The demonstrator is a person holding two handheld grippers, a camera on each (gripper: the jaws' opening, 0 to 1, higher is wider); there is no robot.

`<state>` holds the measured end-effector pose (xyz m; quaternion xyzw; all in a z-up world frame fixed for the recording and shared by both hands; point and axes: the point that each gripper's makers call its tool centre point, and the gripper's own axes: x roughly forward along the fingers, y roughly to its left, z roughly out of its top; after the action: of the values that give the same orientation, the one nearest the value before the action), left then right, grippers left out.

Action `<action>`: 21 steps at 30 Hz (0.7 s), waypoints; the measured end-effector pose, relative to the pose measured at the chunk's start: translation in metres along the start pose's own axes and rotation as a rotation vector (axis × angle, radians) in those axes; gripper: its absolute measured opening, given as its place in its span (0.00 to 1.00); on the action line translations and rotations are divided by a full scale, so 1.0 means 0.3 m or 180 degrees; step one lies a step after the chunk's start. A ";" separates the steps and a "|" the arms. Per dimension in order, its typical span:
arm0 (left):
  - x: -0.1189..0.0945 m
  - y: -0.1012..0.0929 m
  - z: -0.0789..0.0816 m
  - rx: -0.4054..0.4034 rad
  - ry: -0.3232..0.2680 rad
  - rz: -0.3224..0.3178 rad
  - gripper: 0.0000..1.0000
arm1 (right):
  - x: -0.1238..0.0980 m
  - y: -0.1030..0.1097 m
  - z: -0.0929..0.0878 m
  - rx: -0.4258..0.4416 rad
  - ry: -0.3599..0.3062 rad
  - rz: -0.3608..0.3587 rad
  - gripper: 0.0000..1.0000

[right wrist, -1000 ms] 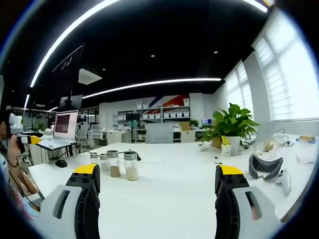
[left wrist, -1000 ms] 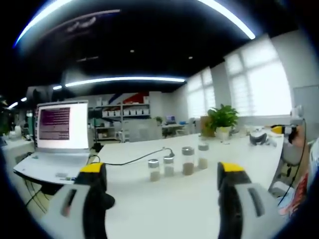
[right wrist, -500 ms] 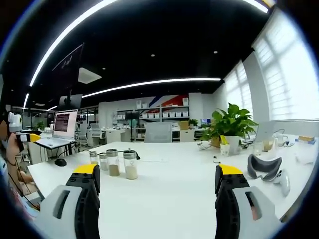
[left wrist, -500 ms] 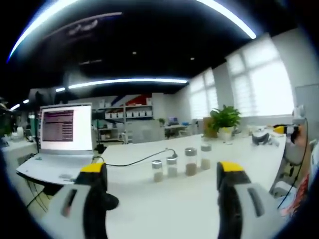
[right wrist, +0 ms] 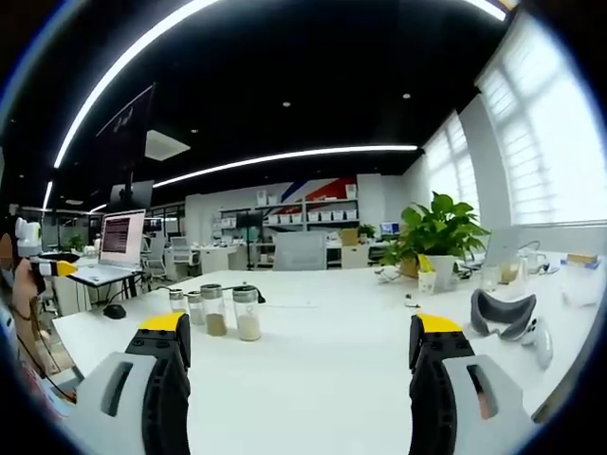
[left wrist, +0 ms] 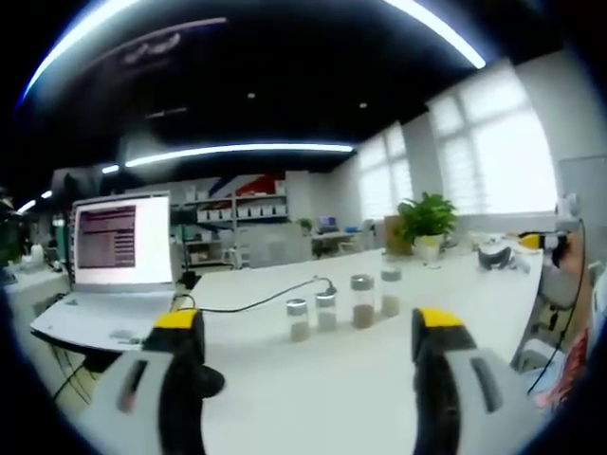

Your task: Rotate the seasoning bottle until the label or dispensing opening points toward the visible target arrow and the bottle remains upright within the marked orientation range

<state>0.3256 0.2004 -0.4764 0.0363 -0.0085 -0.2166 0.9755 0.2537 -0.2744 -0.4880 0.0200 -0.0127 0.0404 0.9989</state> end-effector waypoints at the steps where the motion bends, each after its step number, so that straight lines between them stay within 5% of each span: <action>1: 0.001 -0.001 -0.003 0.0005 0.0012 -0.0001 0.95 | -0.001 0.001 0.003 -0.0003 -0.0011 0.0010 0.99; 14: 0.001 -0.005 -0.011 0.0001 0.0034 0.0000 0.95 | -0.008 0.008 0.007 -0.0046 -0.0027 0.0003 0.99; 21: -0.001 -0.008 -0.016 -0.0011 0.0052 0.0005 0.94 | 0.000 0.070 0.006 -0.0097 0.0003 0.0177 0.99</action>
<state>0.3245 0.1985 -0.4813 0.0364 -0.0001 -0.2156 0.9758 0.2520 -0.2537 -0.4854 0.0044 -0.0134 0.0680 0.9976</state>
